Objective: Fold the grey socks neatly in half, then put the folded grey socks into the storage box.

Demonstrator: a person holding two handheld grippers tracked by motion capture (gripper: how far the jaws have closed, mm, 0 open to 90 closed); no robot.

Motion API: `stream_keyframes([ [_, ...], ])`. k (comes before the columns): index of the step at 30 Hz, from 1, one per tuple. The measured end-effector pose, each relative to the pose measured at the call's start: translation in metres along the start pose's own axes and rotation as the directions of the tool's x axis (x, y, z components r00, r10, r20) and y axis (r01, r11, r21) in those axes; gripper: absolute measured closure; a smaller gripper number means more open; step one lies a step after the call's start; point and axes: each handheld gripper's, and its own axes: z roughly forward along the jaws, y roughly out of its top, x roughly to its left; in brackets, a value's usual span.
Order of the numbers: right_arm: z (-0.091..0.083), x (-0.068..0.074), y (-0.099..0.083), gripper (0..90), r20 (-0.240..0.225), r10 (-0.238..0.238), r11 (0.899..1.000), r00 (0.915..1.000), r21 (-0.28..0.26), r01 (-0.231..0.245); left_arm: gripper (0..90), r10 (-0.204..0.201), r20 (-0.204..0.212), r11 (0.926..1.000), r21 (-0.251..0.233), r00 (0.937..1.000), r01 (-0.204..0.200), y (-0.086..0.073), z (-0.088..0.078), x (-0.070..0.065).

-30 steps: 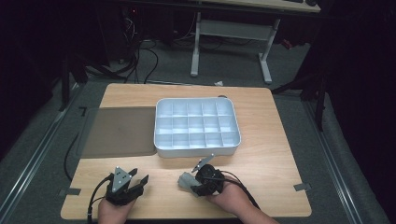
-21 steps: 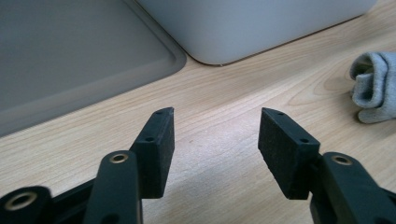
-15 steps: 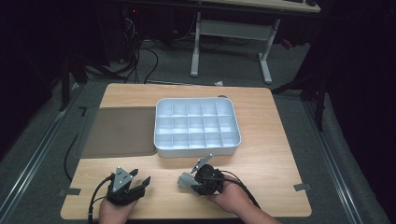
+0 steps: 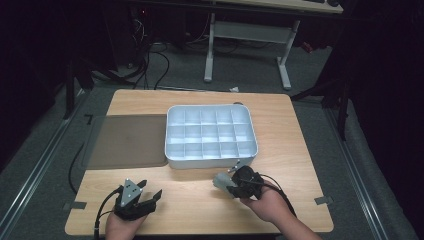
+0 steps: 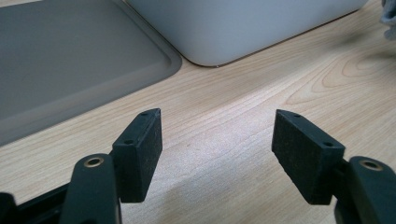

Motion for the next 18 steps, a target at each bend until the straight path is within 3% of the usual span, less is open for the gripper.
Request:
stream_keyframes([
  [5, -0.009, -0.012, -0.01, 71.5, -0.003, 0.044, 0.999, 0.999, 0.002, -0.044, 37.8, -0.013, 0.023, 0.9999, 0.002, 0.9996, 0.013, 0.001, 0.003, 0.0],
  [8, -0.015, -0.018, -0.016, 71.5, 0.004, 0.035, 0.999, 0.9994, -0.003, -0.035, 37.7, -0.005, 0.033, 1.0, 0.0, 0.9994, 0.005, 0.003, 0.004, -0.002],
  [18, -0.032, -0.035, -0.027, 71.4, 0.026, 0.078, 0.997, 0.9966, -0.005, -0.078, 33.6, 0.009, 0.018, 1.0, -0.003, 0.9998, -0.009, 0.005, 0.007, -0.004],
])
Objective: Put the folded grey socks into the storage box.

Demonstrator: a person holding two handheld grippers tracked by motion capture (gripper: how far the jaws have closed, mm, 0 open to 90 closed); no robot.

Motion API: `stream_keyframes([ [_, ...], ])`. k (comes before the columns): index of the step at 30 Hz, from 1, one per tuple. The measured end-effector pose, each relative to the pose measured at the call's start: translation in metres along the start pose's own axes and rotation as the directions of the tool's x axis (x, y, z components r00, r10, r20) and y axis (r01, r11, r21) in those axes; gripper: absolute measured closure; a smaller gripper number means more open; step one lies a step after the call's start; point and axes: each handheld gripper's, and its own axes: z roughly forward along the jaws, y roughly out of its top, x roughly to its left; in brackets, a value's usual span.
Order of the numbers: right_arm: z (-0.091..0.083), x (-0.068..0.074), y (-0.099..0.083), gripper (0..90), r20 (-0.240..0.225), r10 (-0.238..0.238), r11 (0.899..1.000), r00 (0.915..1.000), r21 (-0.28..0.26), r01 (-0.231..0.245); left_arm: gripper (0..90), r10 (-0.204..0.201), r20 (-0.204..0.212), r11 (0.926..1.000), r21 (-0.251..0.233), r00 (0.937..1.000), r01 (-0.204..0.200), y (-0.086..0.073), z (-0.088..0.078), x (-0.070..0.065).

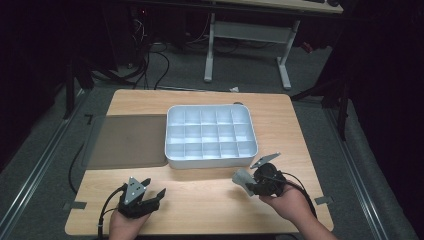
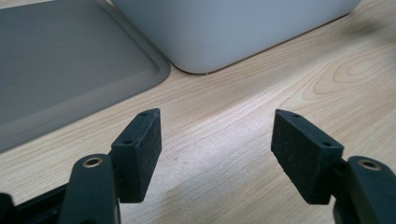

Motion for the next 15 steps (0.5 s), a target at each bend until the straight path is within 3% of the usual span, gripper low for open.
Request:
stream_keyframes([
  [8, -0.012, -0.015, -0.001, 71.3, 0.0, 0.034, 0.999, 0.9994, 0.002, -0.034, 31.3, 0.0, -0.014, 1.0, 0.004, 0.9999, 0.0, -0.001, 0.0, 0.0],
  [15, -0.027, -0.027, 0.01, 71.3, 0.014, 0.048, 0.999, 0.9987, 0.008, -0.048, 31.3, 0.004, -0.008, 0.9999, 0.009, 1.0, -0.004, -0.001, 0.002, -0.001],
])
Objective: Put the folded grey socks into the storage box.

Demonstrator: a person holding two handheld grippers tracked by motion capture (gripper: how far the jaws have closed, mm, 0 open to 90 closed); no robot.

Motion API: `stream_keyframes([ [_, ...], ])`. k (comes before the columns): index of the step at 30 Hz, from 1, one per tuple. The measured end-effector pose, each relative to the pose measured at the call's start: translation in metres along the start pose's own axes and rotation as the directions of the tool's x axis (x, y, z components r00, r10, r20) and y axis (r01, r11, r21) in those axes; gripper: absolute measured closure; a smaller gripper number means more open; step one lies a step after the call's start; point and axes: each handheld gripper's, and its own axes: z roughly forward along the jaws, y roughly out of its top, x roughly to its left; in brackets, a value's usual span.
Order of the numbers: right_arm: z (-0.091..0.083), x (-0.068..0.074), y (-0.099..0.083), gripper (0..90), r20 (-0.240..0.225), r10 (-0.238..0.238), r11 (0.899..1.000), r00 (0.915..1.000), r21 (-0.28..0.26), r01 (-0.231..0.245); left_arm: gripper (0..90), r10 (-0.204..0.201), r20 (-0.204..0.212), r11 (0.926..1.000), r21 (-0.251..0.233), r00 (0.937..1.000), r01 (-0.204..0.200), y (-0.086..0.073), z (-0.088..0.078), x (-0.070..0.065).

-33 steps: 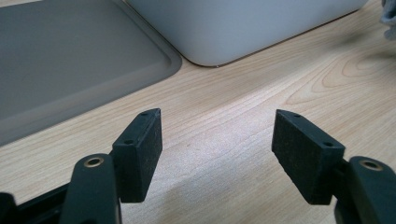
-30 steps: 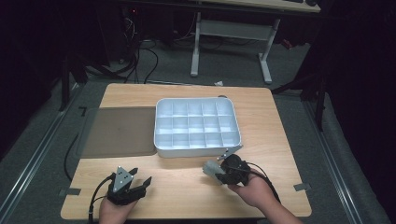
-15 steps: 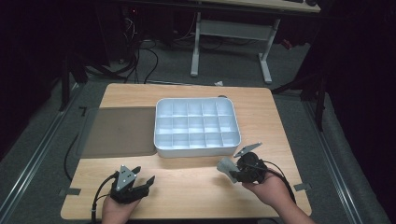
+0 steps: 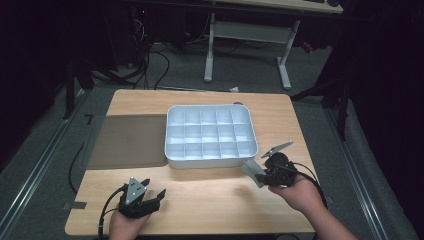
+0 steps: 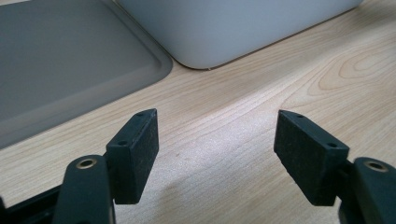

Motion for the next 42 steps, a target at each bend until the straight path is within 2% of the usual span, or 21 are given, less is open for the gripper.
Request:
stream_keyframes([
  [4, -0.006, -0.004, 0.012, 71.4, 0.001, 0.009, 1.0, 1.0, 0.006, -0.009, 31.3, 0.001, 0.002, 1.0, -0.001, 1.0, -0.001, 0.0, -0.001, -0.001],
  [9, -0.01, -0.006, 0.033, 71.5, 0.027, 0.005, 1.0, 0.9996, 0.021, -0.005, 31.3, 0.007, 0.0, 1.0, -0.004, 1.0, -0.007, 0.0, -0.003, -0.001],
  [21, 0.0, -0.017, 0.073, 71.5, 0.074, 0.006, 0.999, 0.9973, 0.045, -0.009, 31.4, -0.002, 0.005, 1.0, -0.009, 1.0, 0.002, -0.001, -0.004, 0.001],
  [30, 0.009, -0.027, 0.09, 71.5, 0.092, 0.028, 0.998, 0.9954, 0.06, -0.034, 31.6, -0.007, 0.005, 0.9999, -0.01, 1.0, 0.007, -0.002, -0.005, 0.0],
  [37, 0.015, -0.033, 0.095, 71.4, 0.093, 0.049, 0.995, 0.9944, 0.079, -0.057, 31.7, -0.009, 0.003, 0.9999, -0.009, 1.0, 0.009, -0.003, -0.005, 0.0],
  [42, 0.022, -0.034, 0.098, 71.4, 0.092, 0.046, 0.994, 0.9947, 0.092, -0.054, 31.8, -0.011, 0.008, 0.9999, -0.006, 0.9999, 0.011, -0.003, -0.004, 0.0],
])
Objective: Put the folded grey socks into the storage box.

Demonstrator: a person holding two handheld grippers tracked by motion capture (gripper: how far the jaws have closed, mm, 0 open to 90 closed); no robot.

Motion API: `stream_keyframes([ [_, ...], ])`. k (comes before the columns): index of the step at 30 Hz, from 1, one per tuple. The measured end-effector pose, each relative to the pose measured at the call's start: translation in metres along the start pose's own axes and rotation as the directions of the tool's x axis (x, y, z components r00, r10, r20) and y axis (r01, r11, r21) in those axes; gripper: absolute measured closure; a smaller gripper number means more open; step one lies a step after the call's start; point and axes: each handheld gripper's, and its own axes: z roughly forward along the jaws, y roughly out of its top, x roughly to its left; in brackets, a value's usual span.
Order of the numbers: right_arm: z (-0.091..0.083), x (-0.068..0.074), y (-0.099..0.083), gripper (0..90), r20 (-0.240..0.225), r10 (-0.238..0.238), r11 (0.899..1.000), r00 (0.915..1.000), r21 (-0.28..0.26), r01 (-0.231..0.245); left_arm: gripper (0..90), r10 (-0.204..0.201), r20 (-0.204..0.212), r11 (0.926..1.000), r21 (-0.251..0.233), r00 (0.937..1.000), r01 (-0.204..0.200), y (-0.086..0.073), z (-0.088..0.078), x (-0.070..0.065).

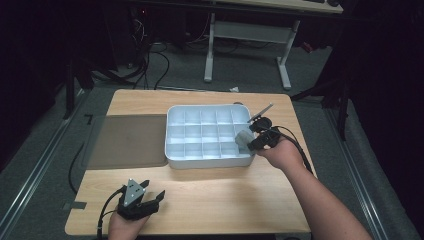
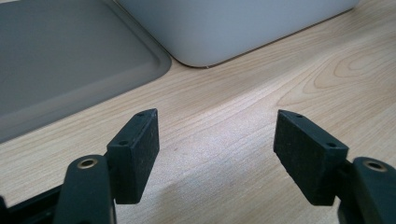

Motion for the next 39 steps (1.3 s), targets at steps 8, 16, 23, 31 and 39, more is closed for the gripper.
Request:
stream_keyframes([
  [8, 0.009, 0.001, 0.005, 71.4, 0.017, 0.0, 1.0, 0.9999, 0.018, 0.0, 31.9, 0.0, -0.003, 1.0, -0.003, 1.0, 0.0, 0.0, -0.001, -0.002],
  [16, 0.015, 0.002, 0.009, 71.4, 0.038, -0.004, 0.999, 0.9993, 0.041, 0.002, 32.2, 0.0, -0.002, 1.0, 0.003, 1.0, 0.0, 0.0, 0.0, -0.002],
  [23, 0.016, 0.001, 0.011, 71.4, 0.07, -0.007, 0.998, 0.9975, 0.061, 0.002, 32.2, 0.001, 0.008, 0.9999, 0.011, 1.0, -0.001, 0.0, 0.001, -0.003],
  [31, 0.02, 0.002, 0.012, 71.4, 0.102, -0.005, 0.996, 0.9947, 0.089, -0.005, 32.1, 0.013, 0.015, 0.9998, 0.016, 0.9998, -0.013, 0.0, 0.003, -0.004],
  [39, 0.027, 0.006, 0.012, 71.8, 0.098, -0.029, 0.992, 0.9948, 0.121, 0.017, 32.1, 0.011, 0.013, 0.9998, 0.017, 0.9999, -0.011, 0.0, 0.003, -0.004],
])
